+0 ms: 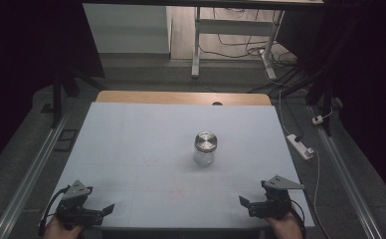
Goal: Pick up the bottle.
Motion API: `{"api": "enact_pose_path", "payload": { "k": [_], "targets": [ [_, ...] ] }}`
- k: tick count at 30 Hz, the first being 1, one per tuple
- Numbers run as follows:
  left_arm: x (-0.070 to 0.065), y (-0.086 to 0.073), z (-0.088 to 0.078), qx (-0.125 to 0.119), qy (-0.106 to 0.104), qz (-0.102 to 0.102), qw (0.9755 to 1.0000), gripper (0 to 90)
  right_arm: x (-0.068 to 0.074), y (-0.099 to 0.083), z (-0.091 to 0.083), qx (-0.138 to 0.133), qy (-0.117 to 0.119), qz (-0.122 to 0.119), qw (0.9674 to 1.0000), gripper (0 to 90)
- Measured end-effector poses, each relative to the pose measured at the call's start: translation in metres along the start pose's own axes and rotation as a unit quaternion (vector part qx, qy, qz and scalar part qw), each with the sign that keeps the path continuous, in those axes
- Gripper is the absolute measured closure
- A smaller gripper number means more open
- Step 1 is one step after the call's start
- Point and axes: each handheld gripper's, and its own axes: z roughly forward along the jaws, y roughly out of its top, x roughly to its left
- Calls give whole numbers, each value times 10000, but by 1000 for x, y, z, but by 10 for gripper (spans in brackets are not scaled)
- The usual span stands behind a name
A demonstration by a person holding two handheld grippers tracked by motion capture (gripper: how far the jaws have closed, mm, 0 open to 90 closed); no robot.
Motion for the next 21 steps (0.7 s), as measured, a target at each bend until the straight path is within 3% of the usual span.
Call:
{"api": "enact_pose_path", "payload": {
  "k": [21],
  "targets": [
    [0, -1, -1, -23, -129, 21, 9999, 0, 1, 1, 3, 139, 262, -148, 9995, 0]
  ]
}}
